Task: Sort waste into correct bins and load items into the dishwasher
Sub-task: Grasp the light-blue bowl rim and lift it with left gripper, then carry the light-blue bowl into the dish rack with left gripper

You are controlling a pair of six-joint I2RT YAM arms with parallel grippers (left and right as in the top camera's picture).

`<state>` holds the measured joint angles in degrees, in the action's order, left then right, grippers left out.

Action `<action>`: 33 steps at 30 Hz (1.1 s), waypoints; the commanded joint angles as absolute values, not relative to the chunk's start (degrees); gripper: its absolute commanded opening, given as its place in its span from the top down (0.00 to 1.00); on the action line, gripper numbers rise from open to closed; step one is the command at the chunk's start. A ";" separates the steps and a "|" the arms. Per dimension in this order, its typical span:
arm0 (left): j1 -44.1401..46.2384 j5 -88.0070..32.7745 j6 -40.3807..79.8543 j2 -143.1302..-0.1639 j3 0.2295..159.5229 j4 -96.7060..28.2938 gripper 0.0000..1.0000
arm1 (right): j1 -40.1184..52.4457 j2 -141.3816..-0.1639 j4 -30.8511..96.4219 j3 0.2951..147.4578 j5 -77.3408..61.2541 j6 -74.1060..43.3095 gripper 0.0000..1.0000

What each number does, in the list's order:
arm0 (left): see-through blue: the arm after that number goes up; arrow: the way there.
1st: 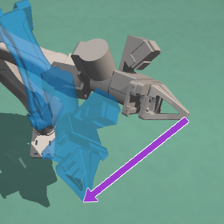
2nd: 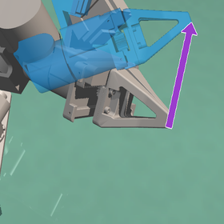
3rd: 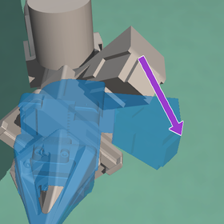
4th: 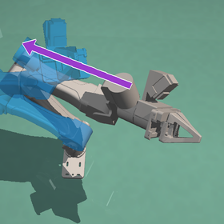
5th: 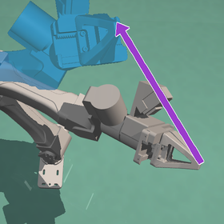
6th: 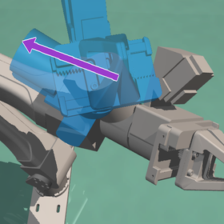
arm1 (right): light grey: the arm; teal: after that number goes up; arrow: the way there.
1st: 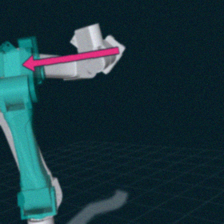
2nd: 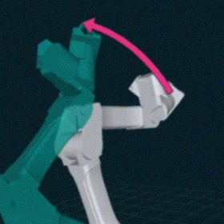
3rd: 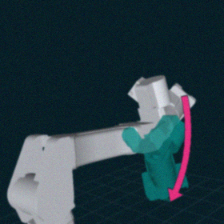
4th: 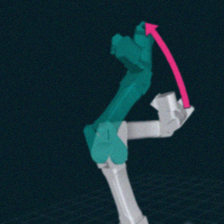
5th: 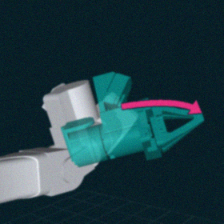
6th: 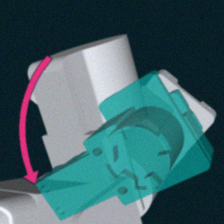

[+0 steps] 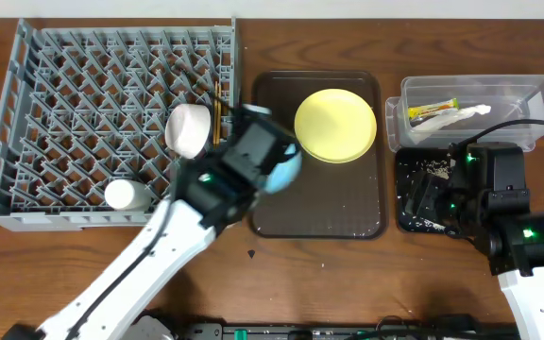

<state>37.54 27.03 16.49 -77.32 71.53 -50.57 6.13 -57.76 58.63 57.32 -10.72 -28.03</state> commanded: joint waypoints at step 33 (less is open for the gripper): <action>-6.74 -14.70 15.07 -80.62 70.54 -55.61 0.48 | 5.69 -57.76 58.94 57.63 -11.00 -28.27 0.34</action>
<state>-4.32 -2.55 17.23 -80.25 71.50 -55.29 6.13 -57.76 58.89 57.32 -10.72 -28.05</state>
